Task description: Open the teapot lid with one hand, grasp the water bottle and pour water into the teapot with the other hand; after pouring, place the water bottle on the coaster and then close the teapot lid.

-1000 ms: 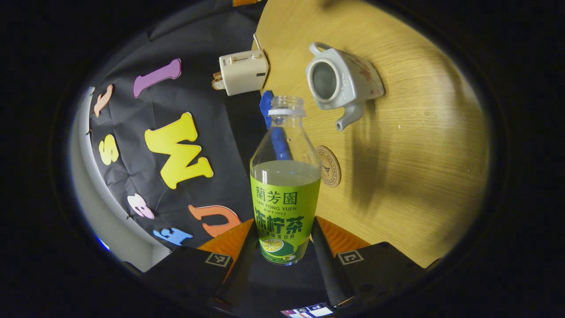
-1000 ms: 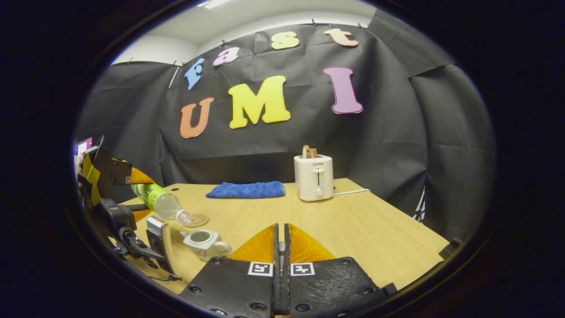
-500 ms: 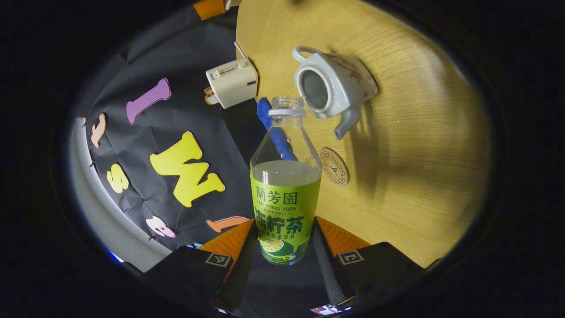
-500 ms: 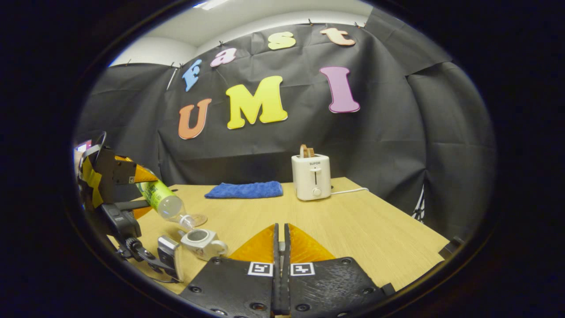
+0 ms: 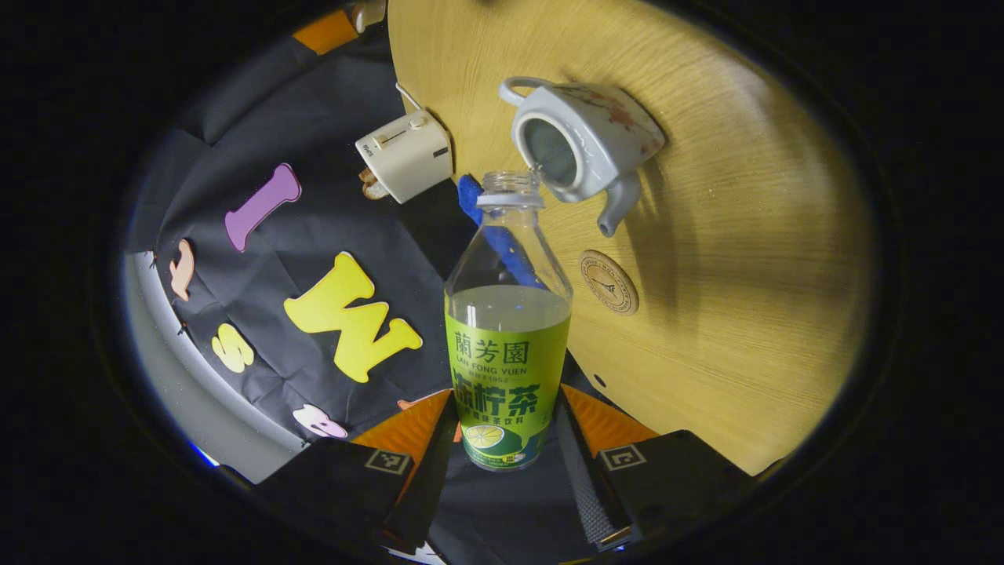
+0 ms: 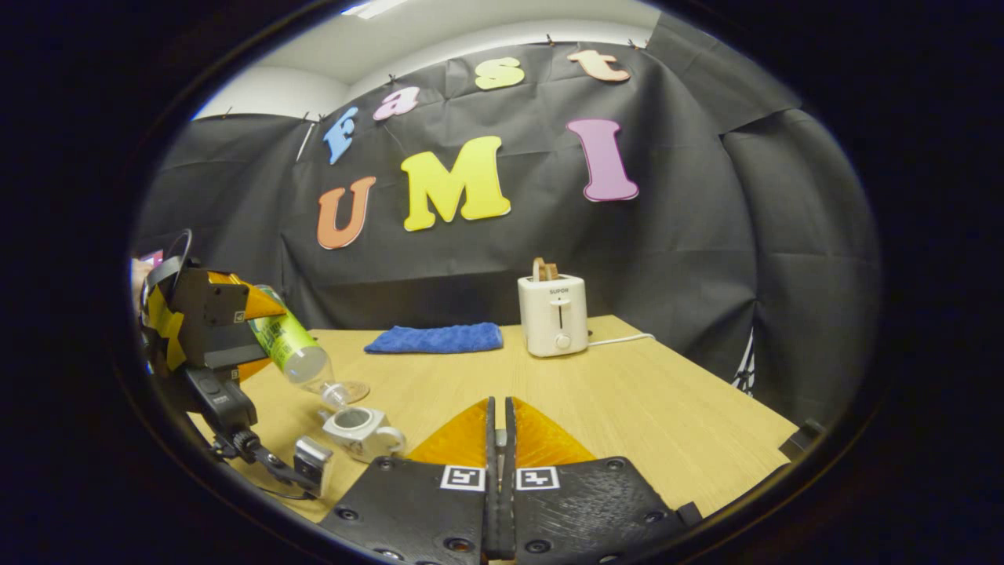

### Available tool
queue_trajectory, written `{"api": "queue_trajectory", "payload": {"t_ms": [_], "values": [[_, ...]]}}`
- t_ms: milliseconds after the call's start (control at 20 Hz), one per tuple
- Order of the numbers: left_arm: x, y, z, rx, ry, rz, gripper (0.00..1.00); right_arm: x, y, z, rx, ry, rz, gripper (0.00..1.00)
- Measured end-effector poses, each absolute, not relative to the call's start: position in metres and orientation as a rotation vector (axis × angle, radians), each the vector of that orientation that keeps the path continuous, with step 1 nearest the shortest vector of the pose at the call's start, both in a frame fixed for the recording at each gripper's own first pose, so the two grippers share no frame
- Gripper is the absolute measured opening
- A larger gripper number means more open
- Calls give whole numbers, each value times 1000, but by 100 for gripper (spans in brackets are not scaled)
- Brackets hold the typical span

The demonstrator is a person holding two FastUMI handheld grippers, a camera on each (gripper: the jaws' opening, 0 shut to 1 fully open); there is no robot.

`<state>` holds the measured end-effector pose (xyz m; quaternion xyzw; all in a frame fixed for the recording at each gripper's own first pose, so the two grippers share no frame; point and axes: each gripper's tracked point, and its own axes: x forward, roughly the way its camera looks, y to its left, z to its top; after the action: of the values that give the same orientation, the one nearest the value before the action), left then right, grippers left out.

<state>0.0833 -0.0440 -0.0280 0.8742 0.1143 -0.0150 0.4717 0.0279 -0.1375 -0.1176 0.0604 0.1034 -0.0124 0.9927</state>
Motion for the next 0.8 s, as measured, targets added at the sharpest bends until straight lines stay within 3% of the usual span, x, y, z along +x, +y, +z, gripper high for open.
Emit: {"api": "queue_trajectory", "payload": {"t_ms": [800], "values": [[83,-50,-23,2190,256,-32,72,25,-138,-116,118,203,-28,2]]}}
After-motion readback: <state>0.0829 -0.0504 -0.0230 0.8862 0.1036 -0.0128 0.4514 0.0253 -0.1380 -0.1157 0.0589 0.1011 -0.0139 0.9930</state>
